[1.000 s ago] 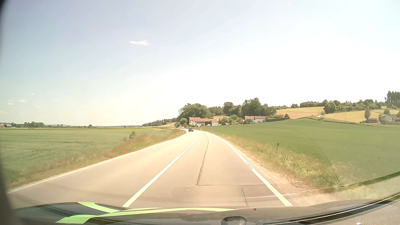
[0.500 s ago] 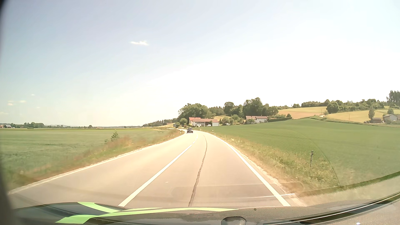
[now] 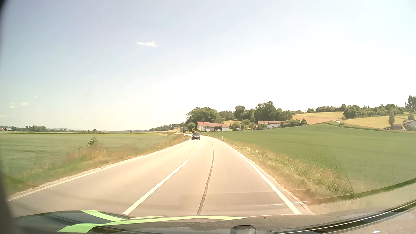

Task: Follow the waypoints while adhering to traffic rules and regulations

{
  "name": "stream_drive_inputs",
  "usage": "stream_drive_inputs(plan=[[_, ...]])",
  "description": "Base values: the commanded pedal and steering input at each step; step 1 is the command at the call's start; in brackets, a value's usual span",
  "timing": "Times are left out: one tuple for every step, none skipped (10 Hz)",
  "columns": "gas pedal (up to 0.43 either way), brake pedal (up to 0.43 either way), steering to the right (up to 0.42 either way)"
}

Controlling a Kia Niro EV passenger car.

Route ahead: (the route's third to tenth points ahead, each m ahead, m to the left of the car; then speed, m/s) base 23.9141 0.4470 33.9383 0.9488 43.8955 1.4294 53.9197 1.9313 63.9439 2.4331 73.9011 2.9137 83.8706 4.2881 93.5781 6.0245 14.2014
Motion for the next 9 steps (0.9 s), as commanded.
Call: stream_drive_inputs(plan=[[0.331,0.000,-0.007],[0.331,0.000,-0.009],[0.311,0.000,-0.009],[0.311,0.000,-0.011],[0.311,0.000,-0.014],[0.319,0.000,-0.015],[0.319,0.000,-0.014],[0.319,0.000,-0.015],[0.319,0.000,-0.014]])
